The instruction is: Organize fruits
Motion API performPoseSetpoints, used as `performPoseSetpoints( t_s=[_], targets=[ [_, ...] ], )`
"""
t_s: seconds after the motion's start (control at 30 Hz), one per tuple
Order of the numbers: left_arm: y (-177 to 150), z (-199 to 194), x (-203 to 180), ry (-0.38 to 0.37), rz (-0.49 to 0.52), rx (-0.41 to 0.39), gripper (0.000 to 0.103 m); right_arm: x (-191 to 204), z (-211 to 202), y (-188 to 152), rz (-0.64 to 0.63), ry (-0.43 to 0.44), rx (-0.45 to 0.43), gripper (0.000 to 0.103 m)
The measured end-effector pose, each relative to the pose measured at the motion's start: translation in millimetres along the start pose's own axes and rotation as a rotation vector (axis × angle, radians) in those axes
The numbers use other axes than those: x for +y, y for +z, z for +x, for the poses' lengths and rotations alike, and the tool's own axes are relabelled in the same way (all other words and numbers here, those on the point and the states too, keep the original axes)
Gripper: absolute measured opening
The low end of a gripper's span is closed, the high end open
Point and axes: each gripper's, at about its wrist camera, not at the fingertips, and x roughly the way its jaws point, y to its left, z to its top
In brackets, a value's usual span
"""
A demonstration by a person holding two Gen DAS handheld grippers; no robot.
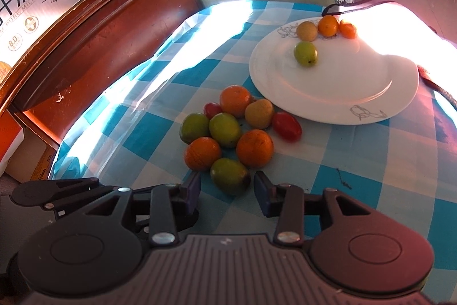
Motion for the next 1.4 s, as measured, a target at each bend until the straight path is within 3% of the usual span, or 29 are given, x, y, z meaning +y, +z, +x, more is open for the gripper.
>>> performPoseSetpoints(
  t_s=[0.17,0.3,1.23,1.4],
  targets=[
    [0,0,1,0.0,-0.008,0.004,0.029,3,1,-1,-0.031,-0.016,-0.007,0.042],
    [1,-1,4,-0.001,-0.025,-0.005,0.026,3,1,-1,-0.038,-0.033,-0.014,0.031],
    [13,-11,11,0.067,-0.071,-0.045,0.025,-7,-32,-6,-0.059,-0.017,-0.043,0.031],
    [24,-19,9,0.063,-0.073,-0.085,0.025,-9,-38,-2,-0.062,-0.019,-0.056,0.031]
  ],
)
